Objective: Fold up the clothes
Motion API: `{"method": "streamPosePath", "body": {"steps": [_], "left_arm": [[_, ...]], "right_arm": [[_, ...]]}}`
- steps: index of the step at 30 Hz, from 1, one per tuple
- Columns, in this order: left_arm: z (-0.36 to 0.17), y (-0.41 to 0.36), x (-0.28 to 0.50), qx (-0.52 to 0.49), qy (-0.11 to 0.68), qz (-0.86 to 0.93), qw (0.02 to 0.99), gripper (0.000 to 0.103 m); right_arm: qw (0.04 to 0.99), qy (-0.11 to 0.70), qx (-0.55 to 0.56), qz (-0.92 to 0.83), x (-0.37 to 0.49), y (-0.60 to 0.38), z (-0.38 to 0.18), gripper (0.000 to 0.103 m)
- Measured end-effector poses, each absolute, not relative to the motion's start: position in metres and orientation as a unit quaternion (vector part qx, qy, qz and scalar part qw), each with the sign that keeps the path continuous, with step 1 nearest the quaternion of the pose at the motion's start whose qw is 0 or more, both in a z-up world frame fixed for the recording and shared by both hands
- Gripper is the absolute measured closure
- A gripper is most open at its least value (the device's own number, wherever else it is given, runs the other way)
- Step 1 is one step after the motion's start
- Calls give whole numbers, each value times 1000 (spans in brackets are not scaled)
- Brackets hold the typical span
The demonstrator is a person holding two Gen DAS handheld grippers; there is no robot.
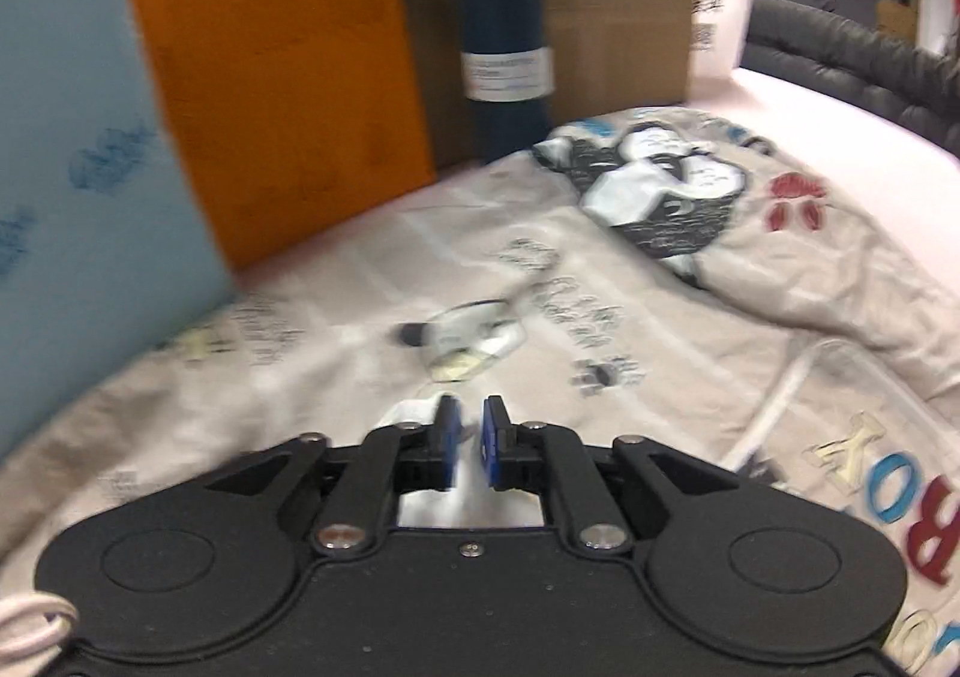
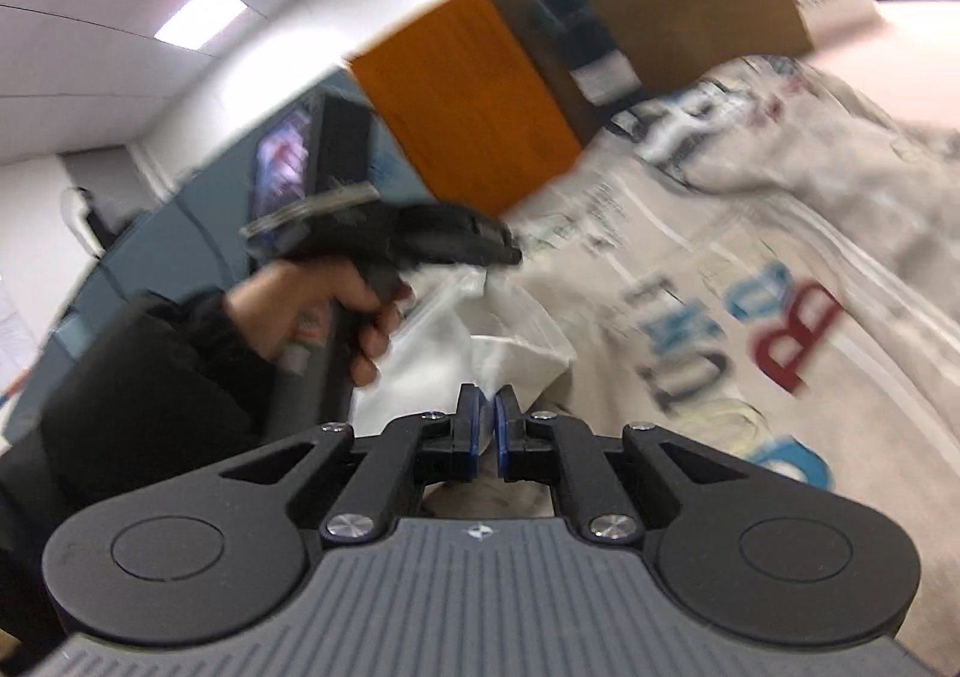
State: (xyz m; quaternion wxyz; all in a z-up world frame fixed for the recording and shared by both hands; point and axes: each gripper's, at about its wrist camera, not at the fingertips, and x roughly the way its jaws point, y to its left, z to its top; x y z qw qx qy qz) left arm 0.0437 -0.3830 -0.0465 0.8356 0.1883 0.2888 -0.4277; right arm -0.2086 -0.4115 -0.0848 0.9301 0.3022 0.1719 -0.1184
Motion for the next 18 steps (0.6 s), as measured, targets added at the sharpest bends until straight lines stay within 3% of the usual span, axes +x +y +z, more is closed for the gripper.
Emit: {"method": "streamPosePath", "body": {"steps": [2,3,4,5,6,9,13,18], "left_arm": [[-37,-381,36,173,283,-458,825,30],[-29,-376,33,161,272,-471,824,24],[-19,-366,29,147,255,-484,824,19],[-8,-353,27,135,242,-490,827,19],[4,-334,26,121,234,-494,829,19],[32,-262,23,86,206,-508,832,19],[38,-150,5,115,146,-454,871,19],[4,-42,-21,144,166,-343,913,21]], "right_arm": [[926,190,297,-137,-210,-414,-90,94],[924,197,294,-147,-212,-415,-92,91],[925,197,282,-158,-214,-416,-92,81],[928,197,269,-167,-215,-416,-92,72],[933,192,253,-168,-217,-415,-90,56],[948,176,203,-171,-222,-413,-82,50],[973,178,117,-83,-209,-397,-70,38],[975,209,61,35,-160,-356,-58,38]]}}
